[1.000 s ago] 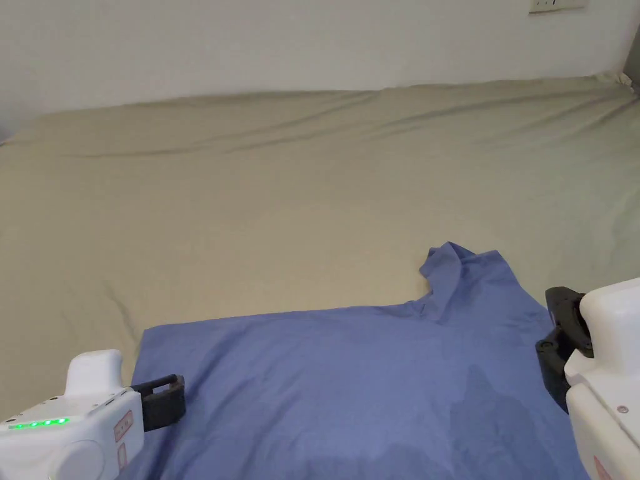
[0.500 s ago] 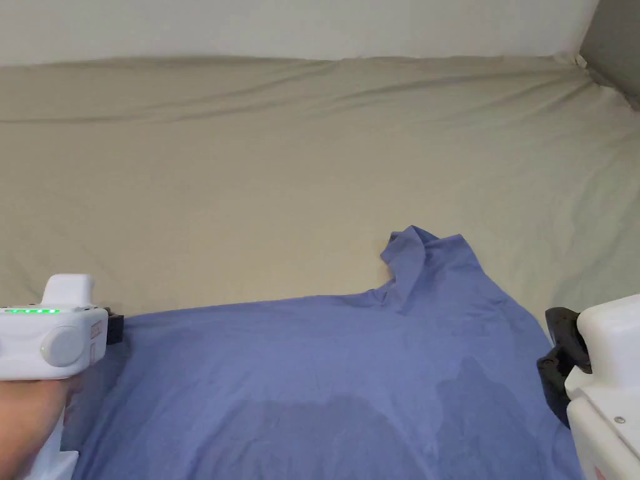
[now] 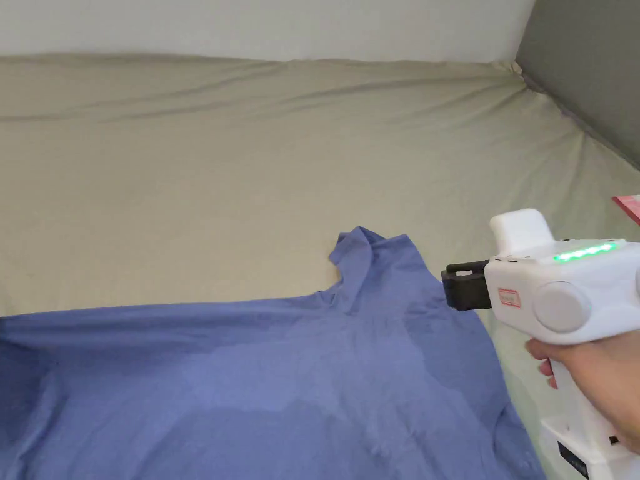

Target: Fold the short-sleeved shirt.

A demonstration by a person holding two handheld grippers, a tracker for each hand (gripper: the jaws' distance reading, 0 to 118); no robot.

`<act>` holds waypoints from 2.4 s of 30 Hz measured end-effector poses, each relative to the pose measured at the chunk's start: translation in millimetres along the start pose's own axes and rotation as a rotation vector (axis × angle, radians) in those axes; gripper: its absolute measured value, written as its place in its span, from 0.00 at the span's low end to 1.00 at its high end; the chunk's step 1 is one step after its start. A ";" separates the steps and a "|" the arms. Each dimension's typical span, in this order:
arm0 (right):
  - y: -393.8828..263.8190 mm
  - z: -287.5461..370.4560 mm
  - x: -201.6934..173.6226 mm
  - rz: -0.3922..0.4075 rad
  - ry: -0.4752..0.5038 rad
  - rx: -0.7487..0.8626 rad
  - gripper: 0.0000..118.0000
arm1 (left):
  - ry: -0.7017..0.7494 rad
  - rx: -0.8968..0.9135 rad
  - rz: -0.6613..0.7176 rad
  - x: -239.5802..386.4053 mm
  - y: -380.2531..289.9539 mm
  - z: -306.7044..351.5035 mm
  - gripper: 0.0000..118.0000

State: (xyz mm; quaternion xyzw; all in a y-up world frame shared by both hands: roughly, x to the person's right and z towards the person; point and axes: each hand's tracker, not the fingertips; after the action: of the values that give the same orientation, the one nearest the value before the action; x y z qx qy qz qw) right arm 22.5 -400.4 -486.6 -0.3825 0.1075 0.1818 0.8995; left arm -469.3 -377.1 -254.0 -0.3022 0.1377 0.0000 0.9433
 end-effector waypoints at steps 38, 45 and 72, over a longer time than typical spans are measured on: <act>-4.9 368.4 15.4 -0.007 -0.117 0.699 0.02 | 0.176 0.513 0.081 -17.2 59.1 292.6 0.01; -6.2 457.9 28.9 -0.018 -0.198 0.841 0.02 | 0.218 0.679 0.120 -34.4 88.6 374.5 0.01; 113.9 533.0 86.1 -0.043 -0.279 0.990 0.02 | 0.273 0.783 -0.014 -67.4 245.4 435.8 0.01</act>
State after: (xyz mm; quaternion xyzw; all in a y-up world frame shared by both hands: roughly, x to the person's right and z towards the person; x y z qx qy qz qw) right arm 83.3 81.3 -224.4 0.1149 0.0516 0.1400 0.9821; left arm -441.4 77.5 -36.6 0.0814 0.2488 -0.0989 0.9601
